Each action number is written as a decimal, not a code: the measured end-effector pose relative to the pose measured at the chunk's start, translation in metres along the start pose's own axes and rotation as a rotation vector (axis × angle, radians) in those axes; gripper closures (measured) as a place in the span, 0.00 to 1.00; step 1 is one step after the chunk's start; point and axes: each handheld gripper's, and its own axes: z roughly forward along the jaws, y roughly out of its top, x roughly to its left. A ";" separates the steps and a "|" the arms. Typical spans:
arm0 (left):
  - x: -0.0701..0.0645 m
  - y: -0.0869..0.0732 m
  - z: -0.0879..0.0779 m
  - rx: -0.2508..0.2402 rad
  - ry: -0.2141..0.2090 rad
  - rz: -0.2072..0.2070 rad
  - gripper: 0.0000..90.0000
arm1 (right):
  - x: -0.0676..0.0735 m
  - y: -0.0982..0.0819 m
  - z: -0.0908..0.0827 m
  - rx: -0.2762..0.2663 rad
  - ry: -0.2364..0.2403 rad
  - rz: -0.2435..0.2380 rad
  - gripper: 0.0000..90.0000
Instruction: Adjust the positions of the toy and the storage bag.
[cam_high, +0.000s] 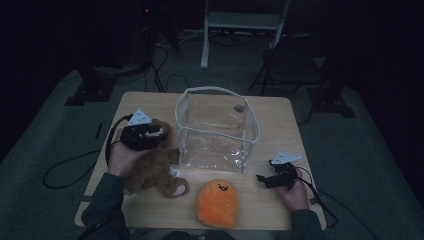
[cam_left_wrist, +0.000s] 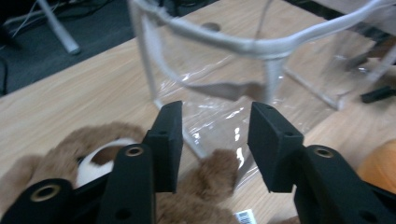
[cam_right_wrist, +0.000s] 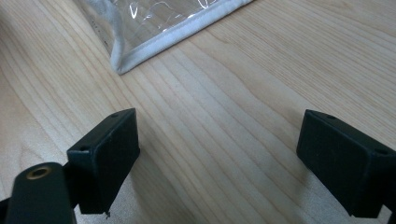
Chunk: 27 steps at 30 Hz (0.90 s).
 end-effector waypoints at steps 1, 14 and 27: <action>0.001 -0.002 0.002 0.005 0.014 -0.014 0.59 | 0.000 0.000 0.000 0.000 0.000 0.000 0.14; 0.000 -0.011 0.019 0.057 0.087 -0.069 0.55 | 0.000 0.000 0.000 0.000 -0.001 -0.003 0.14; 0.013 -0.031 0.024 0.082 0.129 -0.111 0.52 | 0.000 0.000 0.000 0.000 0.000 -0.002 0.14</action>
